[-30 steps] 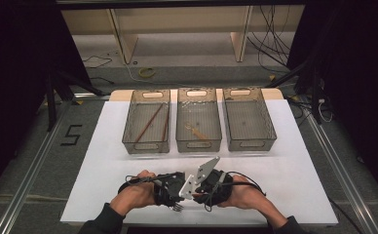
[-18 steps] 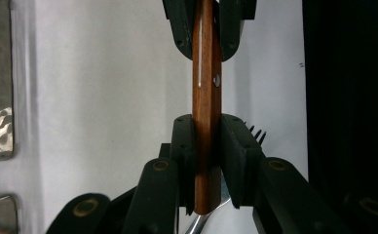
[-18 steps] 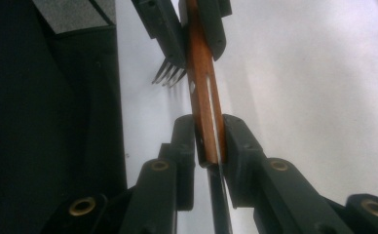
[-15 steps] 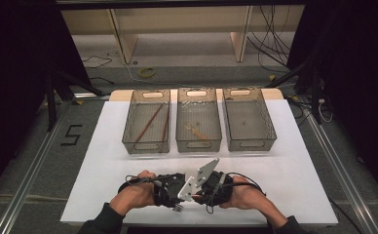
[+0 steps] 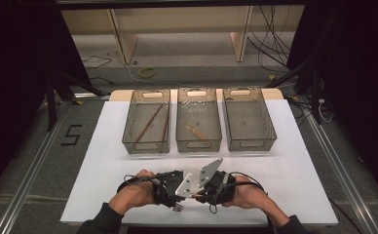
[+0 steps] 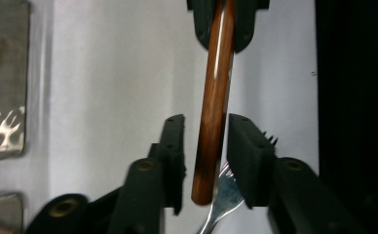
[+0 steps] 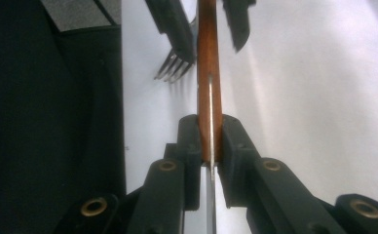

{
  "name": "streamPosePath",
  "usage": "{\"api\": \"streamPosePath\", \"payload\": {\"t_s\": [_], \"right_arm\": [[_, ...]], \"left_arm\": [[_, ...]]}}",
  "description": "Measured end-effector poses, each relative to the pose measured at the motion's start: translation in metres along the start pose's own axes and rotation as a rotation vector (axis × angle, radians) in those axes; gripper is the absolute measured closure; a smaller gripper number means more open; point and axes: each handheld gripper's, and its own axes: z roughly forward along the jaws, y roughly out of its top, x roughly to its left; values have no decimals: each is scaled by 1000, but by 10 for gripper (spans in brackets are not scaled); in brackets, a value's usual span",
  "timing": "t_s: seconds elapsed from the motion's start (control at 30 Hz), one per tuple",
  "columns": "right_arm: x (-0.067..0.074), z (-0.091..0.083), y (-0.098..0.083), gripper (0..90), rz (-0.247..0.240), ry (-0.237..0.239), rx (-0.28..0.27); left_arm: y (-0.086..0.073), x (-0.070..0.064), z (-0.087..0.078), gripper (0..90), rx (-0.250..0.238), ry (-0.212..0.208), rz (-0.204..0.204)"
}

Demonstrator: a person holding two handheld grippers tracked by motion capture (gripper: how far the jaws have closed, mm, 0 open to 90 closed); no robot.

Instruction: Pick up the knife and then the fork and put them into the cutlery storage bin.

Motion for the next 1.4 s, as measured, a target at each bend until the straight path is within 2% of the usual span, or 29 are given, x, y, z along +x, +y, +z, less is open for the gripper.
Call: {"api": "streamPosePath", "payload": {"t_s": [0.03, 0.1, 0.17, 0.27, 0.43, 0.57, 0.67, 0.87, 0.97, 1.13, 1.2, 1.4], "right_arm": [[-2, -1, -1, 813, -10, -7, -2], [-4, -4, -3, 814, 17, -21, -6], [-7, -7, -5, 814, 17, -32, 0], [-11, -12, -8, 814, 46, -54, -14], [-24, -25, -15, 813, 99, -106, -42], [-33, -38, -21, 813, 141, -151, -69], [-40, -47, -25, 813, 163, -180, -86], [-57, -67, -33, 813, 225, -247, -126], [-67, -77, -35, 813, 263, -283, -151], [-85, -93, -37, 813, 307, -337, -176], [-92, -98, -37, 813, 327, -353, -186], [-113, -106, -38, 812, 388, -402, -199]], "left_arm": [[-1, 1, -1, 586, -23, 9, -22], [-4, 3, -4, 505, -57, 29, -56], [-6, 5, -5, 446, -95, 52, -94], [-13, 9, -10, 392, -156, 58, -159], [-28, 14, -14, 311, -186, 82, -247], [-42, 18, -13, 284, -216, 104, -315], [-52, 20, -11, 272, -240, 105, -381], [-72, 21, -11, 252, -283, 142, -472], [-83, 19, -11, 245, -335, 163, -523], [-97, 17, -10, 240, -389, 179, -597], [-100, 16, -10, 236, -406, 184, -617], [-104, 13, -11, 227, -439, 202, -638]]}}
